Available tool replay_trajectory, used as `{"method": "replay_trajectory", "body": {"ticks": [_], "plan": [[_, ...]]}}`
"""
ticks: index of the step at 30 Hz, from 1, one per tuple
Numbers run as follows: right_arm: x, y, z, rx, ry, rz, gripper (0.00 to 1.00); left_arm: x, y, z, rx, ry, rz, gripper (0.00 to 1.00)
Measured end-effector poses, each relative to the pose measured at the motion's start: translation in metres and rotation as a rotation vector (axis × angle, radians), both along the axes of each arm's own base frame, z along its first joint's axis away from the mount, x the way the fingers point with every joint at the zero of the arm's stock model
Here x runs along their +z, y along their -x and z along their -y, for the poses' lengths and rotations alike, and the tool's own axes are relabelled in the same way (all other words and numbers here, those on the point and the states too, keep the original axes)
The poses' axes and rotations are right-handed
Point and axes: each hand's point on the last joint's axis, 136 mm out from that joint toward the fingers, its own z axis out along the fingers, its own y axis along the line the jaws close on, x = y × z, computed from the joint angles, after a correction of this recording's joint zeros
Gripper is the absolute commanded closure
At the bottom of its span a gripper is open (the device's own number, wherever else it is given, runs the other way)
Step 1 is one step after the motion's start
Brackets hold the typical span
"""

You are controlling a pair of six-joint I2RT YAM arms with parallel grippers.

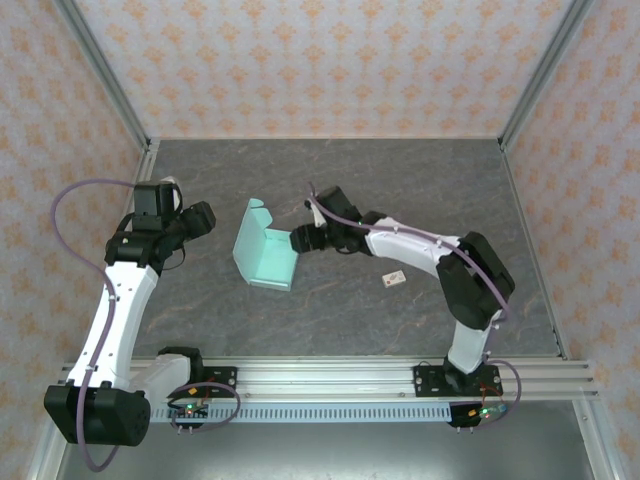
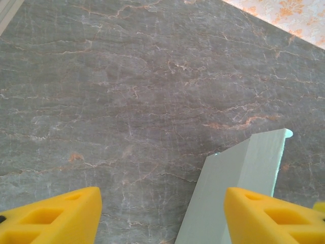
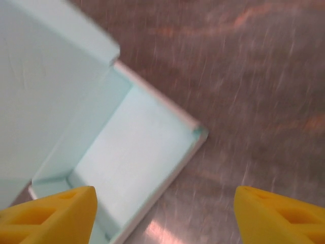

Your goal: Fold the paper box

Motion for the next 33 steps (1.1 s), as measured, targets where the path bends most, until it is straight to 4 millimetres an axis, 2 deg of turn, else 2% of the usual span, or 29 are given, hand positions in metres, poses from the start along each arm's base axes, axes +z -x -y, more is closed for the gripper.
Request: {"method": "replay_trajectory", "body": {"ticks": [2, 4, 9, 12, 15, 19, 25, 33], "plan": [[0.002, -0.018, -0.01, 0.008, 0.017, 0.024, 0.29, 0.0, 0.0, 0.001, -0.002, 0.002, 0.0, 0.34], [-0.007, -0.028, -0.018, 0.025, 0.043, 0.024, 0.3, 0.0, 0.0, 0.001, -0.005, 0.005, 0.0, 0.34], [-0.046, -0.026, -0.019, 0.088, 0.143, -0.032, 0.34, 0.0, 0.0, 0.002, -0.009, 0.009, 0.0, 0.34], [-0.06, -0.023, -0.019, 0.13, 0.185, -0.055, 0.36, 0.0, 0.0, 0.004, -0.016, 0.015, 0.001, 0.34], [-0.063, -0.026, -0.024, 0.17, 0.198, -0.047, 0.39, 0.0, 0.0, 0.005, -0.019, 0.018, 0.001, 0.34], [-0.057, -0.032, -0.034, 0.216, 0.191, -0.019, 0.44, 0.0, 0.0, 0.005, -0.02, 0.018, 0.001, 0.34], [-0.056, -0.041, -0.048, 0.268, 0.18, 0.005, 0.56, 0.0, 0.0, 0.005, -0.024, 0.02, 0.001, 0.34], [-0.067, -0.04, -0.049, 0.289, 0.192, -0.012, 0.65, 0.0, 0.0, 0.007, -0.03, 0.025, 0.001, 0.34]]}}
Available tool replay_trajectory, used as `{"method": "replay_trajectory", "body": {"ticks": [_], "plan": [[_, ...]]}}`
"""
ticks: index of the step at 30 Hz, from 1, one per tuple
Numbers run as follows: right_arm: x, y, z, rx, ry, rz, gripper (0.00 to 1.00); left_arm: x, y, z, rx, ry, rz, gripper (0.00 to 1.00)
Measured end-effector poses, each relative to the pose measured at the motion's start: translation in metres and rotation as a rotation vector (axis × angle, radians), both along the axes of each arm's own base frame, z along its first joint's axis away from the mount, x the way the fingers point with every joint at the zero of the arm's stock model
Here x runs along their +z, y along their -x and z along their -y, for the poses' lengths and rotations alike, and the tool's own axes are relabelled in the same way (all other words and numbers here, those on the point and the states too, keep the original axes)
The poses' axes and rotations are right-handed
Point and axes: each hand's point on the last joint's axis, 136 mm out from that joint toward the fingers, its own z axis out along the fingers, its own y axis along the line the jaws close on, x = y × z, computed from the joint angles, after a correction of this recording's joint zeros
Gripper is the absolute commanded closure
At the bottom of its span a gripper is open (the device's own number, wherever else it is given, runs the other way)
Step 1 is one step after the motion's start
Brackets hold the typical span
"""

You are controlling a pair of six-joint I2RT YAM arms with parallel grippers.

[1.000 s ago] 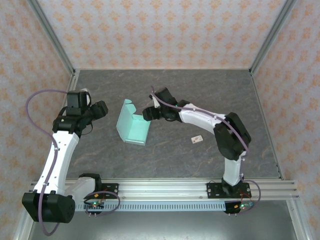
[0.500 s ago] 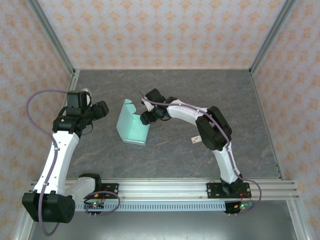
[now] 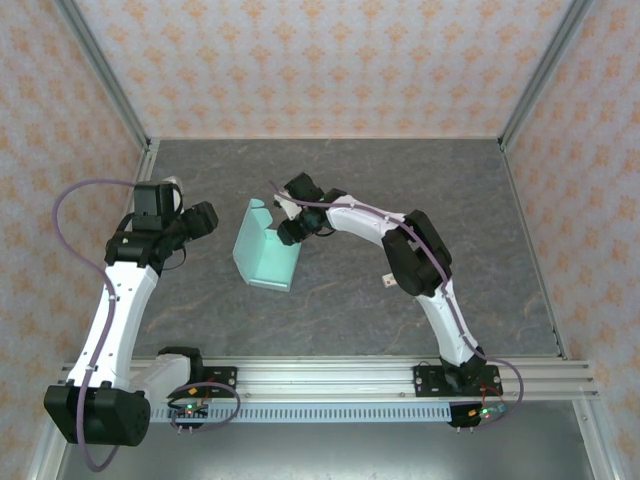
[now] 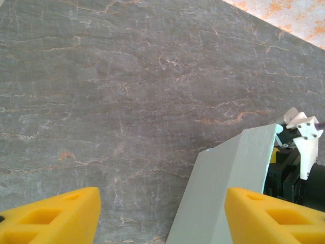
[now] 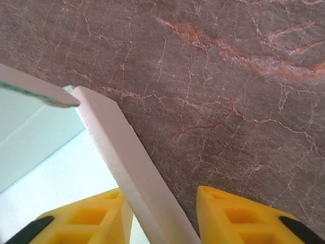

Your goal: Fold the paper box

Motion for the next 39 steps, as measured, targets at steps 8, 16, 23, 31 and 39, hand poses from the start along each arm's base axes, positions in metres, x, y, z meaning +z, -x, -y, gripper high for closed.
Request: {"method": "replay_trajectory", "body": {"ticks": [8, 16, 23, 31, 39], "plan": [[-0.002, 0.0, 0.001, -0.004, 0.008, -0.002, 0.72, 0.0, 0.0, 0.002, -0.01, 0.01, 0.0, 0.34], [-0.006, -0.008, 0.011, -0.06, 0.051, 0.023, 0.74, -0.001, -0.001, 0.005, -0.023, 0.022, -0.005, 0.34], [-0.017, -0.011, 0.056, -0.207, 0.103, -0.016, 0.75, -0.001, -0.001, 0.007, -0.028, 0.028, -0.005, 0.34], [-0.005, -0.009, 0.115, -0.404, 0.126, -0.015, 0.75, -0.001, -0.001, 0.008, -0.034, 0.033, -0.004, 0.34], [0.005, 0.012, 0.153, -0.526, 0.137, -0.016, 0.75, 0.0, -0.002, 0.011, -0.046, 0.045, 0.003, 0.34]]}}
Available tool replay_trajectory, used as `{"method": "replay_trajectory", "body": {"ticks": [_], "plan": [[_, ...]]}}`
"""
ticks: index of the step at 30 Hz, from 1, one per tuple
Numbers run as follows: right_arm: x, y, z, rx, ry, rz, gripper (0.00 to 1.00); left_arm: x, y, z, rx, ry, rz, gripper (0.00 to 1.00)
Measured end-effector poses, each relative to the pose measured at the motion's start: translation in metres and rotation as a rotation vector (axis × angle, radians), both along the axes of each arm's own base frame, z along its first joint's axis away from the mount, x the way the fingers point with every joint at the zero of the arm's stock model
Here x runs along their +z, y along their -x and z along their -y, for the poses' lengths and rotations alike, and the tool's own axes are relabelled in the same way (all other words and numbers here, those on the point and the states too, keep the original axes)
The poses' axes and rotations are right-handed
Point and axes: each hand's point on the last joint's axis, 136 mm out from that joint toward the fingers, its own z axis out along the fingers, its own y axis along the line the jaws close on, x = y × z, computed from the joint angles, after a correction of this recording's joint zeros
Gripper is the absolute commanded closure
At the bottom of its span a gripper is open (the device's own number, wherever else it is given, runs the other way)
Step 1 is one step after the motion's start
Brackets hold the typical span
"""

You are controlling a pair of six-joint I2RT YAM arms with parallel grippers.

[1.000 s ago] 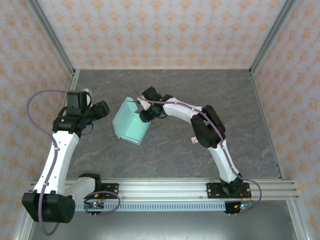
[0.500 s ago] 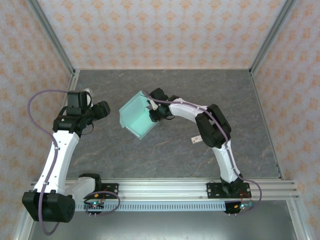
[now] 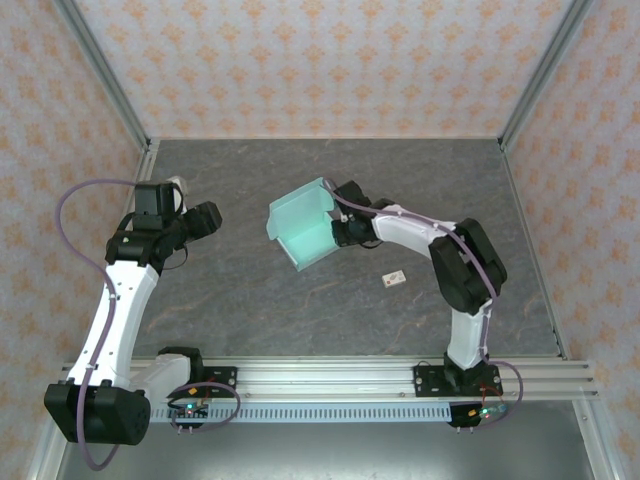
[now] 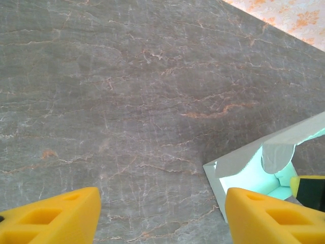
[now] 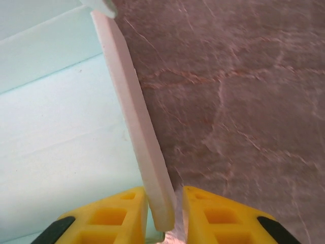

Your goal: Fold the paper box

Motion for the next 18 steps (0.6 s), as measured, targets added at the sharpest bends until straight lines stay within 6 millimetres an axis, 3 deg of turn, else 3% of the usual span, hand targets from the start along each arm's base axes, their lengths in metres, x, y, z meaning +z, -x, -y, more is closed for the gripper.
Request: {"method": "replay_trajectory", "body": {"ticks": [7, 13, 18], "plan": [[0.001, 0.013, 0.003, -0.037, -0.058, -0.013, 0.74, 0.003, -0.003, 0.001, -0.006, 0.005, 0.017, 0.34], [0.011, 0.018, -0.013, -0.037, -0.187, -0.018, 0.72, 0.004, -0.003, 0.002, -0.007, 0.007, 0.024, 0.34], [0.008, 0.028, -0.022, -0.032, -0.252, -0.044, 0.7, 0.006, -0.003, 0.003, -0.014, 0.013, 0.029, 0.34]]}}
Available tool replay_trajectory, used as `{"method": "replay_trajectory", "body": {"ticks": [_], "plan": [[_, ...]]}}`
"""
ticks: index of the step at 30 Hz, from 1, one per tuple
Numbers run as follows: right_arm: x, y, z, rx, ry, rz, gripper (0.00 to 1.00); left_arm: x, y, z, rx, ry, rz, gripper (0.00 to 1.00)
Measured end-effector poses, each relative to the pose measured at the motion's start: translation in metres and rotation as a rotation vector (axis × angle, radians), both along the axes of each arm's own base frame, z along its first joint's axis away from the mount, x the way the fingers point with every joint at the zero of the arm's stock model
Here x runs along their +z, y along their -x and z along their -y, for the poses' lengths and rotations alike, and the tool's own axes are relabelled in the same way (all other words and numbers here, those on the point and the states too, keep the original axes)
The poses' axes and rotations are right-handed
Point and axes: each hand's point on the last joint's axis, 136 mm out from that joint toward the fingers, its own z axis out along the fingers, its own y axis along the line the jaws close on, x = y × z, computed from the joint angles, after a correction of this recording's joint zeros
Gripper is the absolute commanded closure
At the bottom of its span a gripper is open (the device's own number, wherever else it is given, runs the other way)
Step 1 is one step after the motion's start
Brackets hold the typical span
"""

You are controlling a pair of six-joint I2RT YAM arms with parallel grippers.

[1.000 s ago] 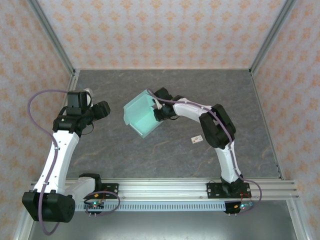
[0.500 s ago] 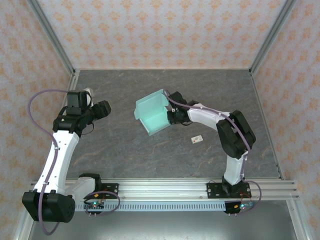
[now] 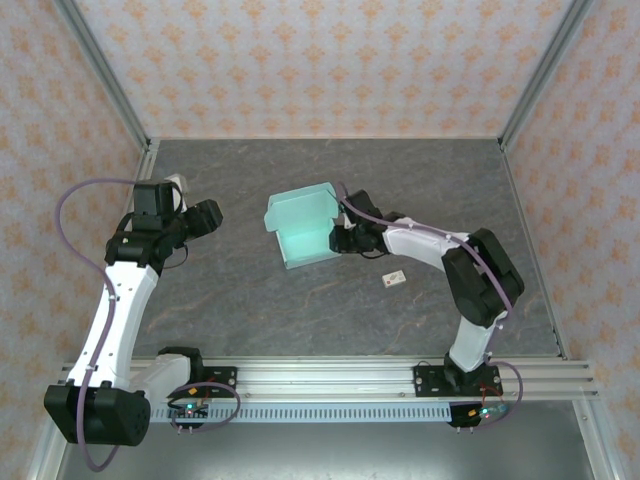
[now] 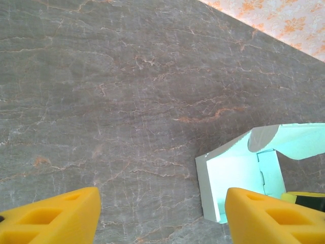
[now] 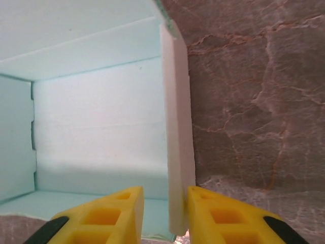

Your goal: Fold the paper box

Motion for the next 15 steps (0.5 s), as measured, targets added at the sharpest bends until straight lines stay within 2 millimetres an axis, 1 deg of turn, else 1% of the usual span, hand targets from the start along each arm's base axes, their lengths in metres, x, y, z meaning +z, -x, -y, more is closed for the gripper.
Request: {"method": "replay_trajectory", "body": {"ticks": [5, 8, 10, 12, 13, 15], "plan": [[-0.004, 0.014, -0.012, 0.03, -0.043, -0.02, 0.67, -0.004, 0.0, 0.002, -0.006, 0.01, -0.001, 0.34], [0.004, 0.025, -0.009, 0.037, -0.041, -0.006, 0.58, -0.008, 0.001, 0.005, -0.019, 0.022, -0.006, 0.33], [0.019, 0.029, 0.002, 0.019, -0.026, 0.028, 0.49, -0.008, 0.003, 0.009, -0.034, 0.035, -0.001, 0.33], [0.042, 0.027, 0.019, -0.023, -0.001, 0.084, 0.4, -0.005, 0.005, 0.018, -0.064, 0.049, 0.011, 0.33], [0.051, 0.026, 0.027, -0.047, 0.011, 0.105, 0.38, -0.003, 0.006, 0.024, -0.083, 0.054, 0.018, 0.31], [0.067, 0.026, 0.047, -0.106, 0.048, 0.142, 0.35, 0.001, 0.008, 0.044, -0.15, 0.066, 0.041, 0.3]]}}
